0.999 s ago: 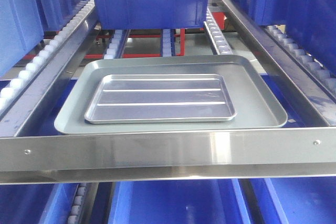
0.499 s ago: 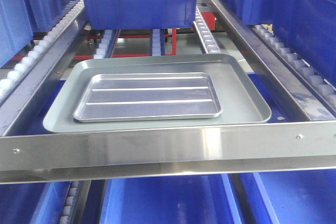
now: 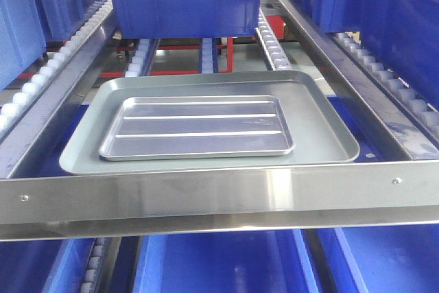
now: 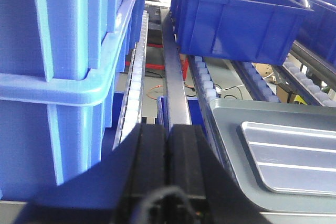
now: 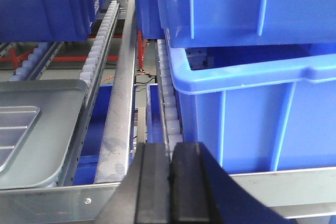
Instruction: Grab silver tray and stack on right shelf
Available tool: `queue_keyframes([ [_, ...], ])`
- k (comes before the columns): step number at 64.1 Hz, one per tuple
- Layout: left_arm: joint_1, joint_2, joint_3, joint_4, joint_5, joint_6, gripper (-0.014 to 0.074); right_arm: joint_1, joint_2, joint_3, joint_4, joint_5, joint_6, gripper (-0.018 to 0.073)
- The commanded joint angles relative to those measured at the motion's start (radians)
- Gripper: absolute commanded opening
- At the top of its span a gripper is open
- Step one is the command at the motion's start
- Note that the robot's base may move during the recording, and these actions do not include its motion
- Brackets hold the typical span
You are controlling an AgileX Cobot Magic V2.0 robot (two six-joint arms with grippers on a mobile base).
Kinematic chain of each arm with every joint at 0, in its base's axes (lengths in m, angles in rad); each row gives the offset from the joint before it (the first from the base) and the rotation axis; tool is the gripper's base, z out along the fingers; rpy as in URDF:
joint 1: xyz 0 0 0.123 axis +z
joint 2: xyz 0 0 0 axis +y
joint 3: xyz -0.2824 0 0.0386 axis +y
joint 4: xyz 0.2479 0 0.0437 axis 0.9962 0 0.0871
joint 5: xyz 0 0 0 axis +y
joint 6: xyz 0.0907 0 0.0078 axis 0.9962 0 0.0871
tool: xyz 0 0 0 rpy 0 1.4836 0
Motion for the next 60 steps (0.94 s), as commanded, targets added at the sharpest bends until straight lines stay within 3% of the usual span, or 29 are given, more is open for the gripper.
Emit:
queue_keyframes([
  [1,0.002,-0.009,0.017,-0.006,-0.088,-0.002,-0.0094,-0.007,-0.022,-0.017,0.009,-0.076,-0.017,0.0048],
  [60,0.002,-0.009,0.017,-0.006,-0.088,-0.002,-0.0094,-0.007,-0.021,-0.017,0.009,-0.071,-0.017,0.0048],
])
